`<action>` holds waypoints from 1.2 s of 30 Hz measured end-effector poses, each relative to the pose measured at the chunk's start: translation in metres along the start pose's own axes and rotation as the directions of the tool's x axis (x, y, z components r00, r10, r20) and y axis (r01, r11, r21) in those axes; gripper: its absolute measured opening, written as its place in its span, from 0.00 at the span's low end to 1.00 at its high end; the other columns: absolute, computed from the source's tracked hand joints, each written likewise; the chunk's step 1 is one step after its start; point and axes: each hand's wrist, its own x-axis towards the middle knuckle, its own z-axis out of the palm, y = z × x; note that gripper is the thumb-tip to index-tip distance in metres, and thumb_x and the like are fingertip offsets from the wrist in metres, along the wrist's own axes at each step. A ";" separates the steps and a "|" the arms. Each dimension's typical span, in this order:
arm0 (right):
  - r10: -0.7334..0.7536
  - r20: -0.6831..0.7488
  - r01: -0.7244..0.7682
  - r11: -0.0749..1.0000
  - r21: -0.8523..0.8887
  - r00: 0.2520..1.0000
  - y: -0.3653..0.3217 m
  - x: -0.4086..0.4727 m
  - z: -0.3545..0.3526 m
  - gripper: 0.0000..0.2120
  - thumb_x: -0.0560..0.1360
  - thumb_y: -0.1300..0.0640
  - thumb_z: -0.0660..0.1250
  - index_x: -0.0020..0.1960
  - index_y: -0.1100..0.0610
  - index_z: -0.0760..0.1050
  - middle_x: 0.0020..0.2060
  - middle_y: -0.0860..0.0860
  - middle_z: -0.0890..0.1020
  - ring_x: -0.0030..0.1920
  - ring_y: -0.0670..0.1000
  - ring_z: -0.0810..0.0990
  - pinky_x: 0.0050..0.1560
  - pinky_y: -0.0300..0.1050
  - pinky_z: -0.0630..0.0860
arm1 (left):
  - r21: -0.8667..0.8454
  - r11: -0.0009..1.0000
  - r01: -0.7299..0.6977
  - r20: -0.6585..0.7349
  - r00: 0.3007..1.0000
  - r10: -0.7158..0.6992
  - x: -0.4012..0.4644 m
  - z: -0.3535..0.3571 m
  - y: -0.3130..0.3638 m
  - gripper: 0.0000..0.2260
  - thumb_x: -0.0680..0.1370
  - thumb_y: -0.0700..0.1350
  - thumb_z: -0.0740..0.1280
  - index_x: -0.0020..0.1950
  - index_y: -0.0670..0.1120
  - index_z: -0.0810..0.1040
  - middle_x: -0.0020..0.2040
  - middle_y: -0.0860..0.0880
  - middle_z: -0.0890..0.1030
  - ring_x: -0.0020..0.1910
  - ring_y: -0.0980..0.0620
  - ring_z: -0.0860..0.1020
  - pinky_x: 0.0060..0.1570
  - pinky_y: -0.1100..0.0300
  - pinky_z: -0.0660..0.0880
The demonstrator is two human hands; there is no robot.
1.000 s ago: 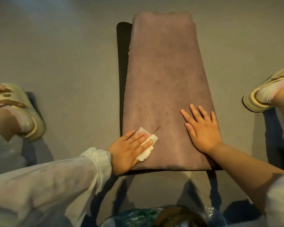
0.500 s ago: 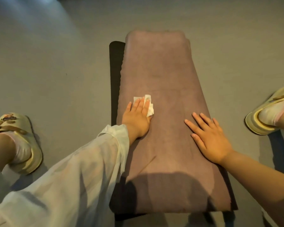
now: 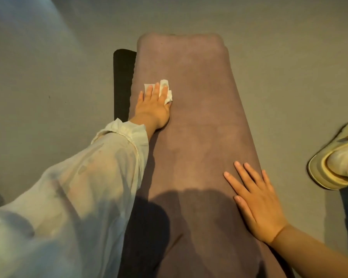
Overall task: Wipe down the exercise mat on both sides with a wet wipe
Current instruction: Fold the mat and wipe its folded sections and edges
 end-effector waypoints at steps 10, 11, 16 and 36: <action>0.043 0.048 -0.044 0.999 0.010 0.998 -0.002 -0.003 -0.003 0.23 0.79 0.50 0.46 0.73 0.50 0.58 0.73 0.55 0.64 0.72 0.58 0.61 0.69 0.63 0.53 | -0.039 0.838 -0.545 0.133 0.828 0.545 -0.127 0.020 0.028 0.24 0.83 0.52 0.44 0.76 0.51 0.38 0.78 0.49 0.41 0.76 0.51 0.41 0.72 0.56 0.37; 0.050 0.063 -0.051 0.999 0.010 0.997 -0.002 -0.003 -0.004 0.24 0.78 0.49 0.46 0.73 0.50 0.56 0.73 0.54 0.63 0.72 0.58 0.61 0.70 0.62 0.53 | -0.034 0.805 -0.592 0.126 0.797 0.591 -0.147 0.026 0.032 0.24 0.83 0.52 0.44 0.76 0.51 0.38 0.78 0.50 0.41 0.76 0.51 0.41 0.71 0.57 0.36; 0.083 0.137 -0.080 0.996 -0.033 0.987 -0.003 -0.003 -0.007 0.25 0.77 0.45 0.40 0.74 0.47 0.47 0.76 0.51 0.56 0.76 0.55 0.53 0.72 0.58 0.47 | -0.104 0.655 -0.749 0.131 0.642 0.755 -0.242 0.049 0.047 0.27 0.82 0.52 0.52 0.77 0.55 0.41 0.78 0.51 0.43 0.74 0.54 0.36 0.65 0.62 0.25; -0.063 0.052 0.061 0.998 0.026 0.997 0.035 -0.014 -0.019 0.21 0.77 0.53 0.53 0.63 0.61 0.75 0.61 0.62 0.76 0.59 0.64 0.76 0.57 0.58 0.73 | 0.181 0.825 -0.536 0.059 0.843 0.535 -0.182 0.035 0.076 0.25 0.82 0.52 0.47 0.76 0.54 0.40 0.78 0.53 0.45 0.76 0.52 0.45 0.71 0.50 0.38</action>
